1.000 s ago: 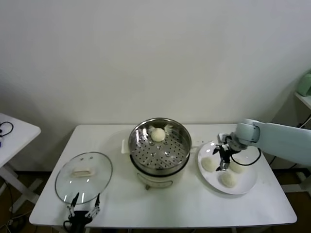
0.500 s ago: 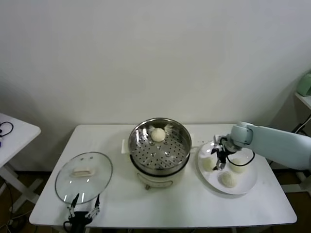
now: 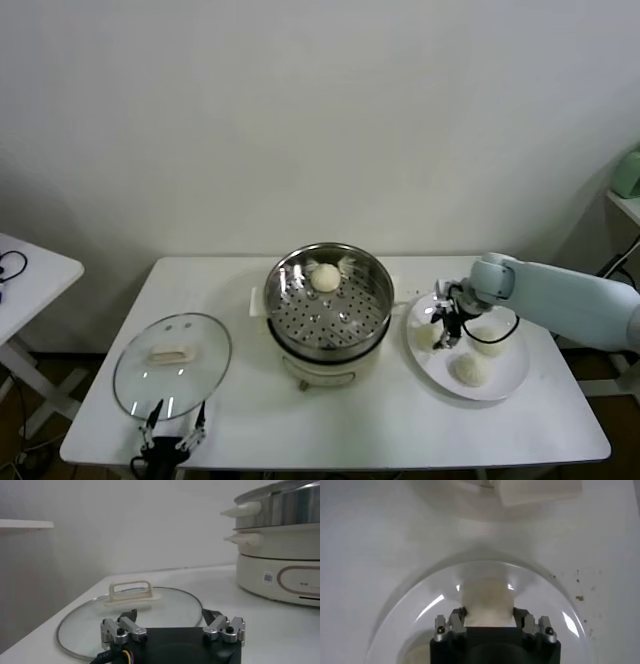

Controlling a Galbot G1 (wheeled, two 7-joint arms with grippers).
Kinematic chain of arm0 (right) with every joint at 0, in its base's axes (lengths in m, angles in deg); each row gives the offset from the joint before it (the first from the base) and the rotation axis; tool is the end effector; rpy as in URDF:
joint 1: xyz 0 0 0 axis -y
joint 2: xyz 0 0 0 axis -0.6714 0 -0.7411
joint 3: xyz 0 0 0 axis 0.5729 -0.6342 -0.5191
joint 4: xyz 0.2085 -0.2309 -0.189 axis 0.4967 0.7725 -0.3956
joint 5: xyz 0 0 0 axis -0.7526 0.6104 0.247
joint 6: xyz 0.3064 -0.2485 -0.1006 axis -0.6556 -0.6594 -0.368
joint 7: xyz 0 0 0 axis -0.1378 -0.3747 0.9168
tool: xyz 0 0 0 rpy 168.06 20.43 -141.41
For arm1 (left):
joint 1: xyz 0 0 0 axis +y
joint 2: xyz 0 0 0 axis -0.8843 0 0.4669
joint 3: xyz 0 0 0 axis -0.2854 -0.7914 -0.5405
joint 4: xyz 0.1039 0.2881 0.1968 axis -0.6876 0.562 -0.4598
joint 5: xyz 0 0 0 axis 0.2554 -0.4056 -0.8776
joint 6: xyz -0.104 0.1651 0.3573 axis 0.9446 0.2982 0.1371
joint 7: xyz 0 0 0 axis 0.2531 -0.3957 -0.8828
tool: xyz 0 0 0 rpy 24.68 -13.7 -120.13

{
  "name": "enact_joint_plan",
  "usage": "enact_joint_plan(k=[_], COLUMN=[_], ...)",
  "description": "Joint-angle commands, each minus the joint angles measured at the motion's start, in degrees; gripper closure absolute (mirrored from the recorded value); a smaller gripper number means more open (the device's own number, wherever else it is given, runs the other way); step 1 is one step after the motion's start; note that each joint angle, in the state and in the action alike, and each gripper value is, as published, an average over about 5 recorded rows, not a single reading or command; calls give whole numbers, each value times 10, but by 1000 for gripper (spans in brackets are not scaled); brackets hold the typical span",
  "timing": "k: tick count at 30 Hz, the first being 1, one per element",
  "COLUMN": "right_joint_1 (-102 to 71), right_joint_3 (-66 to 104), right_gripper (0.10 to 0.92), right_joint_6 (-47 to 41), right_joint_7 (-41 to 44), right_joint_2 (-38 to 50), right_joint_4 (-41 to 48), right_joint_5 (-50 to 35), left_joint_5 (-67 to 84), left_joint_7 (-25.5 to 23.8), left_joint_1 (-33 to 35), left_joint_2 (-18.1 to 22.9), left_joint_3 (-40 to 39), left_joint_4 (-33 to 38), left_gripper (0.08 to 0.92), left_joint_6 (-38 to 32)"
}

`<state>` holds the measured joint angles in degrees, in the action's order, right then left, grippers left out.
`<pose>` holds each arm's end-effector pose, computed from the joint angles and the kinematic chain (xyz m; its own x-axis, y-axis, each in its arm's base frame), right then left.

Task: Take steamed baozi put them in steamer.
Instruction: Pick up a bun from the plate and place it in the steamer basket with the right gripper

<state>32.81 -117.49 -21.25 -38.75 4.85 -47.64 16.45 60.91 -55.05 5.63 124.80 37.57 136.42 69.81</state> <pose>0.5790 -0.1252 -0.2564 -0.1461 -0.1710 0.9744 -0.9871 0.0900 -0.1323 0.1414 0.1184 -0.5004 -0.9820 -0.0213 0.1877 -0.0063 0.9967 0.0804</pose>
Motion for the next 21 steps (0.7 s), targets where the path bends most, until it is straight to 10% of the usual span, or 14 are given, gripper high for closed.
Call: enact_joint_plan(k=[1,21], right_joint_1=[131,525], right_joint_3=[-88,-212], right_gripper=[389,389], right_joint_6=[16,21], right_joint_7=[41,185], right_joint_2=[21,-144], right_joint_4=[-50,-108], right_joint_5=[-33,-288], left_joint_5=[-3,1], left_joint_7=[-1,-2], left_joint_1=[1,13], left_joint_2=[0,-1], left_joint_3=[-1,-2], left_joint_4=[6,21], left_gripper=[177,177], left_joint_6=[3,1])
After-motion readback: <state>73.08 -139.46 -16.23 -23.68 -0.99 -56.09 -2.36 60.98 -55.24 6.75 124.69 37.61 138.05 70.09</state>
